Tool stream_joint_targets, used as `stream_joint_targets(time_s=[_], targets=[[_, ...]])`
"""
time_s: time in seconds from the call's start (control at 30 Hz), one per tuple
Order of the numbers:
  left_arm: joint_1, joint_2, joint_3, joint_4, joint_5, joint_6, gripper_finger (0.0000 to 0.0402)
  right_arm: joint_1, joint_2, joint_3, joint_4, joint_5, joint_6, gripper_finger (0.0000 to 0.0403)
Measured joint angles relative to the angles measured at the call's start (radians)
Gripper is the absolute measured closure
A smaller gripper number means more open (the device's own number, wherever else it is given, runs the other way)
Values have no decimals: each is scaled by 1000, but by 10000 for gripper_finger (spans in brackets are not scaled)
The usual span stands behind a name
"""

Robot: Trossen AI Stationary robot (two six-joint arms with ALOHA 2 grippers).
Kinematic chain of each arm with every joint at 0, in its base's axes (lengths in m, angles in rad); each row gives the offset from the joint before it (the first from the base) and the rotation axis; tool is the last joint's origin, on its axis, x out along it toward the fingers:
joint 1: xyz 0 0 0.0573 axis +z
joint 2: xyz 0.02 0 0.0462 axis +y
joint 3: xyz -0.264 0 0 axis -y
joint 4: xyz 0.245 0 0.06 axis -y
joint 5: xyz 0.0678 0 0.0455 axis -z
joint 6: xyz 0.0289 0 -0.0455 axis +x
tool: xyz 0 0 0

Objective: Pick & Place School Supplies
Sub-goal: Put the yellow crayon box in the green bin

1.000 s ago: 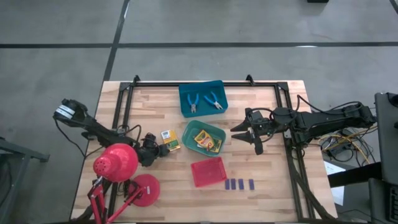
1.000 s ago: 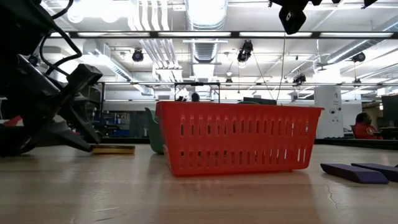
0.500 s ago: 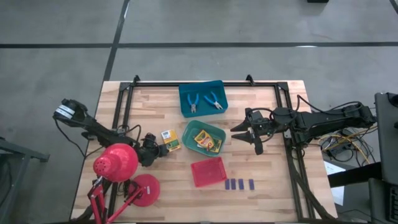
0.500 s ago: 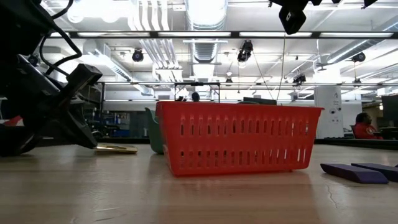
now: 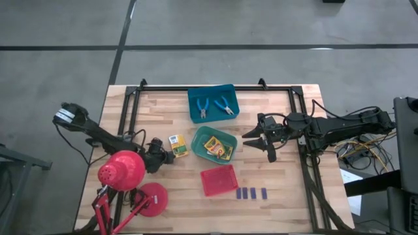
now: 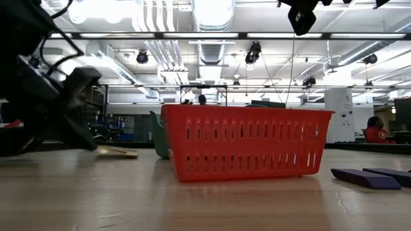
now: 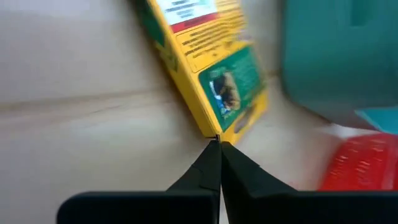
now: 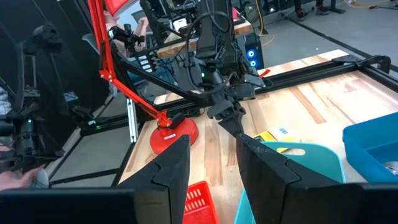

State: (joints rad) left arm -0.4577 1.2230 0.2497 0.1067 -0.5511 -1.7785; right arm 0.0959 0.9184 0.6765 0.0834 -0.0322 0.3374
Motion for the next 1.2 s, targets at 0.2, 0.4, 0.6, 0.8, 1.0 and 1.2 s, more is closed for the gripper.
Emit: stream_joint_targets(time_s=[0.2, 0.4, 0.6, 0.8, 1.0, 1.2], targets=[[0, -118, 3, -52, -44, 118, 400, 0, 0, 0, 0, 0, 0, 278], [0, -222, 4, -69, -93, 259, 400, 0, 0, 0, 0, 0, 0, 278], [0, -295, 5, -66, -122, 388, 401, 0, 0, 0, 0, 0, 0, 278], [-1, -319, 6, -65, -128, 425, 401, 0, 0, 0, 0, 0, 0, 278], [-1, -318, 6, -80, -121, 426, 401, 0, 0, 0, 0, 0, 0, 278], [-1, -318, 6, -76, -76, 453, 384, 0, 0, 0, 0, 0, 0, 278]])
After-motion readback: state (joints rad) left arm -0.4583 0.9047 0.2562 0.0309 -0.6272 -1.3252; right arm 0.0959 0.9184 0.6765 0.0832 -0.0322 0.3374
